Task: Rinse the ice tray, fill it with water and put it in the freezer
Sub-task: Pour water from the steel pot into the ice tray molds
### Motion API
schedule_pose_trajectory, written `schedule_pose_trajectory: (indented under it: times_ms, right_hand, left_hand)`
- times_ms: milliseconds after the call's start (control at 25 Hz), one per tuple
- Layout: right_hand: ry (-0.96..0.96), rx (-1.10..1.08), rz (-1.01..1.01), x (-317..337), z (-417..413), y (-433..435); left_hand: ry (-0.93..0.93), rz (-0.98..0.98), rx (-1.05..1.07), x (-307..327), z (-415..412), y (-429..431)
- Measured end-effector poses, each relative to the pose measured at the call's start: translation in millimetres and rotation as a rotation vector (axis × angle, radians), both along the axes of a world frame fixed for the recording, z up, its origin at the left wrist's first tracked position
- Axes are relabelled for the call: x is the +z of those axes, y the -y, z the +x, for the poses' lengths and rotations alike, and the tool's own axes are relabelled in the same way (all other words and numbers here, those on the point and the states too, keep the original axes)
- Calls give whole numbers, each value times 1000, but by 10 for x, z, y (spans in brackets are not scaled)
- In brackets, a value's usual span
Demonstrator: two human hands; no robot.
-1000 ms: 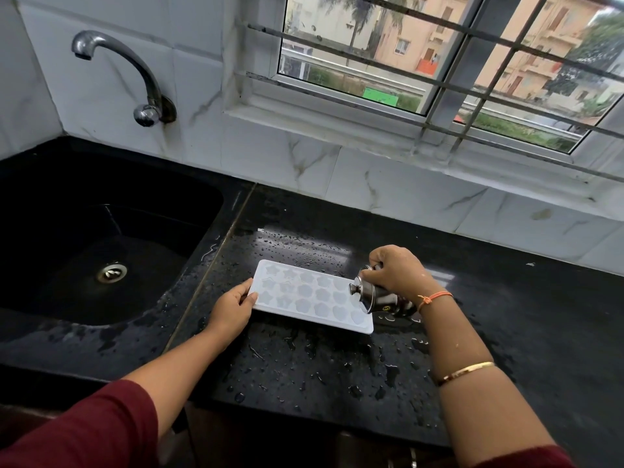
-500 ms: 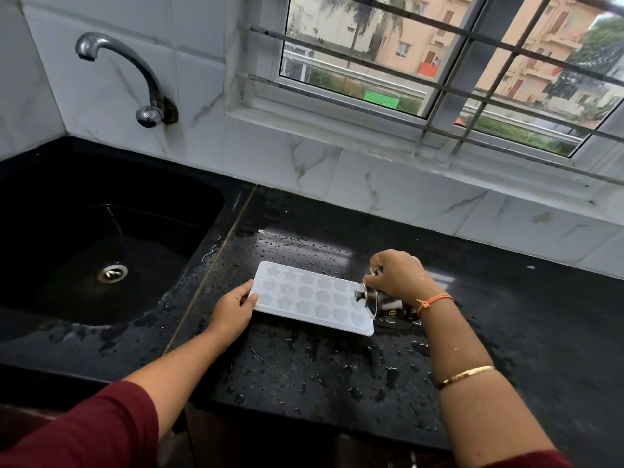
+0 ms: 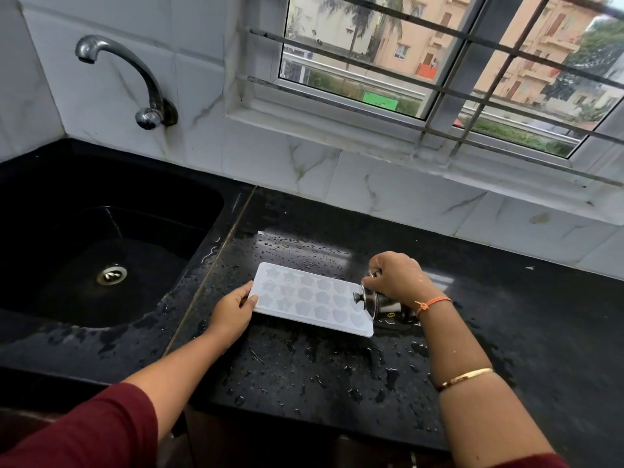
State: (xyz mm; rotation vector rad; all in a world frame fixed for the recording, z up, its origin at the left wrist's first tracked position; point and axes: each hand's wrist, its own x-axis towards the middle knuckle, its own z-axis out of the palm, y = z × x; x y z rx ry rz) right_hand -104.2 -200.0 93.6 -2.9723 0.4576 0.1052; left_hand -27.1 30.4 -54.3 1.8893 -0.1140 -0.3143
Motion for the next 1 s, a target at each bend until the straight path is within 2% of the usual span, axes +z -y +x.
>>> schedule_pose_trajectory:
  times_ms: [520, 680, 880, 1000]
  right_hand:
    - [53, 23, -17, -86, -41, 50]
    - [175, -108, 178, -121, -139, 227]
    - [503, -389, 321, -246, -315, 583]
    - [680, -606, 633, -440, -394, 660]
  left_hand:
    - [10, 12, 6, 26, -19, 12]
    - [3, 0, 28, 46, -31, 31]
    - [-1, 3, 60, 51, -55, 54]
    - [8, 12, 74, 51, -71, 68]
